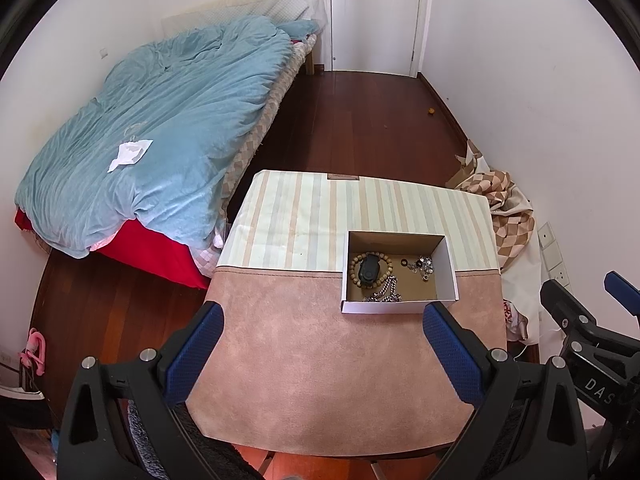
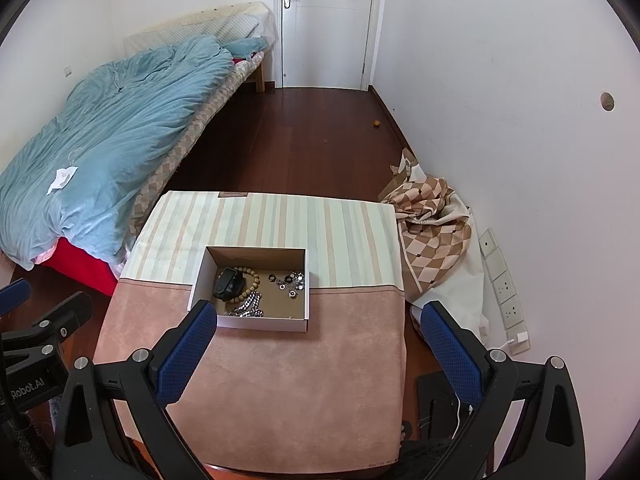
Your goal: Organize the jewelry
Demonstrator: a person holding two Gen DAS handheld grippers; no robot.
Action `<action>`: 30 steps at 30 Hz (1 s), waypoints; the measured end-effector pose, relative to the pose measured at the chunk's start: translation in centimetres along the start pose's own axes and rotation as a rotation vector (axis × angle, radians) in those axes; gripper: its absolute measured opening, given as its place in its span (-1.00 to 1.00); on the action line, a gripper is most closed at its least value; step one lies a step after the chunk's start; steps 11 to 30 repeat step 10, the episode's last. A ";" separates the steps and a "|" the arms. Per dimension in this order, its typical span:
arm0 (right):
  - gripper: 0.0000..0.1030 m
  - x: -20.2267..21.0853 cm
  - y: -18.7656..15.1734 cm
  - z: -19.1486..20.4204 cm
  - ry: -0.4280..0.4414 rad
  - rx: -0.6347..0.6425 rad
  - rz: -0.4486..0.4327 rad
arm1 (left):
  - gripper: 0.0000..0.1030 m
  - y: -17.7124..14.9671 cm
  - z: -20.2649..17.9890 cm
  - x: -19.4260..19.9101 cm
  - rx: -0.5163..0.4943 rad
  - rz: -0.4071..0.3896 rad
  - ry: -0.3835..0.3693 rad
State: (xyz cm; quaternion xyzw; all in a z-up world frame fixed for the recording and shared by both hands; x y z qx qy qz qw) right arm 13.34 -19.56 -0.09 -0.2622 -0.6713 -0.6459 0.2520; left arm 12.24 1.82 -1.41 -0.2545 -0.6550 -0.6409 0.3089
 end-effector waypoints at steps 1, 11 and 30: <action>1.00 0.0 0.0 0.0 -0.001 0.000 -0.001 | 0.97 0.0 -0.1 0.0 -0.001 0.001 0.000; 1.00 0.0 0.1 -0.1 0.002 0.002 0.003 | 0.97 -0.1 0.4 0.1 0.000 -0.010 0.008; 1.00 0.0 0.1 -0.1 0.002 0.002 0.003 | 0.97 -0.1 0.4 0.1 0.000 -0.010 0.008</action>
Point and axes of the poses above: each gripper's, at about its wrist camera, not at the fingertips, and x roughly against the way its jaws point, z to its left, y to its top, the point moved 2 cm from there along -x, roughly the way its jaws point, and after that the axes turned 10 degrees about -z, right-handed, at the moved point
